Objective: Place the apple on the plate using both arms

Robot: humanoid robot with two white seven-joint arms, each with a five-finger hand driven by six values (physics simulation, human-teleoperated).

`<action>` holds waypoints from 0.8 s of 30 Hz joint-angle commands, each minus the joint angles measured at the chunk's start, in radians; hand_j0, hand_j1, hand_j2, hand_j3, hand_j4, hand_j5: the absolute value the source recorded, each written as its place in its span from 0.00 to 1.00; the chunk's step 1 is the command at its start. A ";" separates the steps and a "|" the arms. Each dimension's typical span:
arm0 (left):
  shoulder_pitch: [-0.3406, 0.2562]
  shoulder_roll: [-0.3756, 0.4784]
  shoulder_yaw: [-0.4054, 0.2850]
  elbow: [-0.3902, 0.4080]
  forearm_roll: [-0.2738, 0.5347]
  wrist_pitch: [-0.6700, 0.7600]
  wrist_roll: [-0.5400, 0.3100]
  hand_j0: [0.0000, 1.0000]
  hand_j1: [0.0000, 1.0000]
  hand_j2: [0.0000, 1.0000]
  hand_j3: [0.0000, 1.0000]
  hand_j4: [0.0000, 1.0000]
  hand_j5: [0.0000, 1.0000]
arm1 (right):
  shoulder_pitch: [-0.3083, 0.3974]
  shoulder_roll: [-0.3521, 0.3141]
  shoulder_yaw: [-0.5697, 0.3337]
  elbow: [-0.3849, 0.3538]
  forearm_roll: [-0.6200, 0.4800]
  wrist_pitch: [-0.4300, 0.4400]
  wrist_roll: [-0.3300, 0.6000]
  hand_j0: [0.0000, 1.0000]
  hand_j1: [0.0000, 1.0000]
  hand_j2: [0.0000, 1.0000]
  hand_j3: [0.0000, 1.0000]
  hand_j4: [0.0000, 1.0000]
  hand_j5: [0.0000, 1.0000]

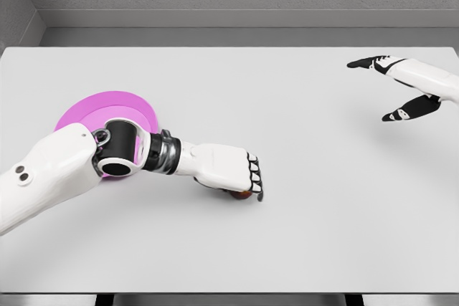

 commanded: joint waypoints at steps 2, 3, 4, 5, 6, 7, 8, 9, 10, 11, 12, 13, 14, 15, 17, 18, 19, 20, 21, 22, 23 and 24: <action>0.000 0.003 0.001 0.000 0.005 0.002 0.000 0.60 0.60 0.60 0.60 0.60 0.60 | 0.000 -0.001 0.000 -0.002 -0.007 0.003 0.000 1.00 1.00 1.00 1.00 1.00 1.00; 0.000 0.003 0.001 0.000 0.005 0.002 0.000 0.60 0.60 0.60 0.60 0.60 0.60 | -0.002 -0.001 0.000 -0.002 -0.007 0.003 0.000 1.00 1.00 1.00 1.00 1.00 1.00; 0.000 0.003 0.001 -0.001 0.005 0.002 0.000 0.58 0.58 0.58 0.58 0.58 0.58 | -0.005 -0.001 0.000 -0.002 -0.007 0.003 0.000 1.00 1.00 1.00 1.00 1.00 1.00; 0.000 0.003 0.001 0.000 0.005 0.002 0.000 0.57 0.57 0.57 0.57 0.57 0.57 | -0.005 -0.003 0.000 -0.002 -0.007 0.003 0.000 1.00 1.00 1.00 1.00 1.00 1.00; 0.000 0.005 0.001 0.000 0.005 0.002 0.000 0.55 0.55 0.55 0.55 0.55 0.55 | -0.006 -0.003 0.000 -0.002 -0.007 0.003 0.000 1.00 1.00 1.00 1.00 1.00 1.00; -0.002 0.005 0.001 0.000 0.005 0.002 0.000 0.54 0.54 0.54 0.54 0.54 0.54 | -0.006 -0.003 0.000 -0.003 -0.007 0.003 0.000 1.00 1.00 1.00 1.00 1.00 1.00; -0.003 0.005 0.001 0.000 0.005 0.002 0.000 0.53 0.53 0.53 0.53 0.53 0.53 | -0.006 -0.003 0.000 -0.003 -0.007 0.003 0.000 1.00 1.00 1.00 1.00 1.00 1.00; -0.003 0.006 0.001 0.000 0.005 0.002 0.000 0.52 0.52 0.52 0.52 0.52 0.52 | -0.008 -0.003 0.000 -0.005 -0.007 0.003 0.000 1.00 1.00 1.00 1.00 1.00 1.00; -0.003 0.006 0.001 0.000 0.005 0.002 0.000 0.51 0.51 0.51 0.51 0.51 0.51 | -0.008 -0.003 0.000 -0.013 -0.007 0.003 0.000 1.00 1.00 1.00 1.00 1.00 1.00; -0.003 0.006 0.001 0.000 0.005 0.002 0.000 0.51 0.51 0.51 0.51 0.51 0.51 | -0.008 -0.001 0.000 -0.017 -0.007 0.003 0.000 1.00 1.00 1.00 1.00 1.00 1.00; -0.003 0.006 0.001 0.000 0.005 0.002 0.001 0.51 0.51 0.51 0.51 0.51 0.51 | -0.008 -0.001 0.000 -0.020 -0.007 0.003 0.000 1.00 1.00 1.00 1.00 1.00 1.00; -0.005 0.006 0.001 0.000 0.005 0.002 0.001 0.51 0.51 0.51 0.51 0.51 0.51 | -0.008 -0.003 0.000 -0.023 -0.007 0.003 0.000 1.00 1.00 1.00 1.00 1.00 1.00; -0.005 0.006 0.001 0.000 0.005 0.002 0.001 0.51 0.51 0.51 0.51 0.51 0.51 | -0.006 -0.003 0.000 -0.023 -0.007 0.003 0.000 1.00 1.00 1.00 1.00 1.00 1.00; -0.005 0.008 0.001 0.000 0.005 0.002 0.000 0.51 0.51 0.51 0.51 0.51 0.51 | -0.008 -0.003 0.000 -0.025 -0.007 0.003 0.000 1.00 1.00 1.00 1.00 1.00 1.00; -0.012 0.009 0.001 0.000 0.007 0.002 0.001 0.50 0.50 0.50 0.50 0.50 0.50 | -0.008 -0.003 0.000 -0.025 -0.007 0.003 0.000 1.00 1.00 1.00 1.00 1.00 1.00; -0.014 0.009 0.001 -0.001 0.007 0.002 0.001 0.49 0.49 0.49 0.49 0.49 0.49 | -0.008 -0.003 0.000 -0.025 -0.007 0.003 0.000 1.00 1.00 1.00 1.00 1.00 1.00; -0.017 0.009 0.002 -0.005 0.008 0.002 0.001 0.49 0.49 0.49 0.49 0.49 0.49 | -0.009 -0.003 0.000 -0.025 -0.007 0.003 0.000 1.00 1.00 1.00 1.00 1.00 1.00; -0.034 0.012 0.005 -0.003 0.011 0.002 0.003 0.49 0.49 0.49 0.49 0.49 0.49 | -0.009 -0.003 0.000 -0.025 -0.007 0.003 0.000 1.00 1.00 1.00 1.00 1.00 1.00; -0.041 0.029 0.010 -0.001 0.016 0.002 0.005 0.49 0.49 0.49 0.49 0.49 0.49 | -0.009 -0.003 0.000 -0.025 -0.007 0.003 0.000 1.00 1.00 1.00 1.00 1.00 1.00; -0.051 0.046 0.012 -0.001 0.017 0.002 0.009 0.49 0.49 0.49 0.49 0.49 0.49 | -0.009 -0.003 0.000 -0.025 -0.007 0.003 0.000 1.00 1.00 1.00 1.00 1.00 1.00; -0.061 0.063 0.013 -0.001 0.025 0.002 0.012 0.49 0.49 0.49 0.49 0.49 0.49 | -0.009 -0.003 0.000 -0.025 -0.007 0.003 0.000 1.00 1.00 1.00 1.00 1.00 1.00; -0.067 0.087 0.019 -0.001 0.048 0.002 0.012 0.49 0.49 0.49 0.49 0.49 0.49 | -0.009 -0.003 0.000 -0.025 -0.007 0.003 0.000 1.00 1.00 1.00 1.00 1.00 1.00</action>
